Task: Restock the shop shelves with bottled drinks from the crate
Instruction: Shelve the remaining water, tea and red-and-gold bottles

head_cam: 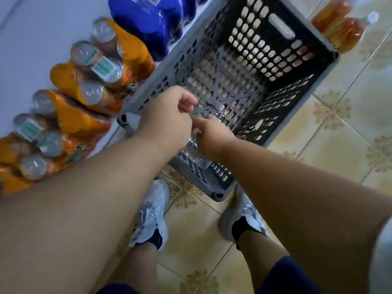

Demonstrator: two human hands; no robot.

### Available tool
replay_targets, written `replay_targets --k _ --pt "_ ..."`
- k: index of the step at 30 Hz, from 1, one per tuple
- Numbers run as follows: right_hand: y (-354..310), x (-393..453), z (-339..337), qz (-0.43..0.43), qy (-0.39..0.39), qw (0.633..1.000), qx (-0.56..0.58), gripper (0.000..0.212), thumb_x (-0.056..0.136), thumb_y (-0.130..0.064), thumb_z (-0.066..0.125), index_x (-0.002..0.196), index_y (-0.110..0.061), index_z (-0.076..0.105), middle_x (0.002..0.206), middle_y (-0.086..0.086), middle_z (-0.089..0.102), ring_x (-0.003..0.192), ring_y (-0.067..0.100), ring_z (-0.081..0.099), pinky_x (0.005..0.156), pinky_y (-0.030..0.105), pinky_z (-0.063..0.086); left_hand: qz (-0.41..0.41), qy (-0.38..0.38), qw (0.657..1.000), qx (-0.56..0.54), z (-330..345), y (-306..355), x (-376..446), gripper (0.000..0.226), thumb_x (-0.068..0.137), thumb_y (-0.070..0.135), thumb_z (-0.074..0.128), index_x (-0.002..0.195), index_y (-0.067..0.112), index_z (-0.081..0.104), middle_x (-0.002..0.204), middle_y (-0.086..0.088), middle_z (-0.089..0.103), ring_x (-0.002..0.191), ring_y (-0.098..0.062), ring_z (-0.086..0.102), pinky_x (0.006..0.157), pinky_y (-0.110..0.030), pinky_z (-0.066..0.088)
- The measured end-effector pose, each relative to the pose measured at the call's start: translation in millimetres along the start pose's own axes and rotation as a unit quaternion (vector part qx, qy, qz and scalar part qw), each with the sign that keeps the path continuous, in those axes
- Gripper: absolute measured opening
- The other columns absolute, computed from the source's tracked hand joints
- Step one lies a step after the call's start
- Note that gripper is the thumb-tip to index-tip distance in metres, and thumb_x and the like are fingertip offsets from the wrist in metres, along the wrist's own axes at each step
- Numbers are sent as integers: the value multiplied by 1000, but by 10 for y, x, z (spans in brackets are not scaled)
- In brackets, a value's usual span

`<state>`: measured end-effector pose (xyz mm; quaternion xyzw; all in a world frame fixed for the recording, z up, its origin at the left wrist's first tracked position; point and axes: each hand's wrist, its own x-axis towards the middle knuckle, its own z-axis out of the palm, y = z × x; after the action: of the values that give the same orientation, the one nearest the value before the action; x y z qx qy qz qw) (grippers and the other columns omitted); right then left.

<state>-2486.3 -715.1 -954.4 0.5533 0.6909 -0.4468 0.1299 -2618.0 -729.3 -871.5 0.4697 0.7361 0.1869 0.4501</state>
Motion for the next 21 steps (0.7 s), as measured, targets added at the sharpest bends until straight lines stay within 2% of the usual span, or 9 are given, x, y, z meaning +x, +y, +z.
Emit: replay_targets --k 2,5,7,9,12,15,17,20,21 --pt "150 245 292 5 -74 995 -73 41 87 -8 52 120 -30 63 105 5 39 85 26 51 70 28 36 -1 0 1000 -4 83 -177 81 40 86 -8 46 97 29 60 95 13 62 98 -13 62 95 -36 53" --pt "207 560 569 25 -120 985 -122 26 86 -10 54 105 -26 64 118 12 46 87 29 54 70 37 46 2 0 1000 0 156 -299 208 39 89 -4 49 92 34 58 93 15 63 96 -6 62 88 -27 53" --pt "205 727 752 18 -145 979 -139 36 89 -13 54 123 -23 61 131 16 48 108 37 54 92 47 49 5 -11 1000 11 193 -367 253 41 90 -2 51 88 39 56 92 16 63 93 -1 61 82 -19 50" --pt "246 838 847 28 -177 971 -160 49 92 -26 52 141 -23 49 144 16 46 129 39 45 108 50 41 12 -19 1000 16 240 -404 314 41 91 -1 52 87 40 56 92 16 64 93 0 60 79 -15 47" --pt "323 864 823 4 -235 945 -227 66 89 -32 48 153 -34 34 159 14 31 141 40 36 112 53 37 12 -21 1000 -1 277 -417 397 40 92 -2 51 92 37 59 94 15 65 93 -1 62 77 -15 49" --pt "382 819 776 -40 -137 963 -228 54 97 -38 31 150 -31 39 158 12 32 133 40 43 104 49 42 -1 -13 1000 -20 304 -396 475 39 91 -3 50 96 34 62 94 14 66 91 -2 63 68 -10 48" --pt "391 828 793 -25 -53 978 -198 48 98 -36 48 144 -22 45 154 16 33 121 39 51 97 47 47 -8 -5 1000 -25 318 -389 511 38 91 -2 51 96 34 63 94 14 66 90 -1 63 66 -9 48" --pt "449 935 774 69 -28 986 -149 75 84 -47 68 142 -15 33 144 19 40 123 39 49 98 52 47 -17 -8 999 -41 359 -377 530 38 92 -2 52 97 34 64 95 14 67 94 -2 64 78 -16 51" --pt "488 988 753 94 -17 987 -132 74 82 -44 71 138 -15 32 138 18 46 122 39 50 96 51 47 -17 -10 999 -45 375 -375 533 38 92 -2 52 96 34 63 95 14 67 95 -3 64 82 -18 51"
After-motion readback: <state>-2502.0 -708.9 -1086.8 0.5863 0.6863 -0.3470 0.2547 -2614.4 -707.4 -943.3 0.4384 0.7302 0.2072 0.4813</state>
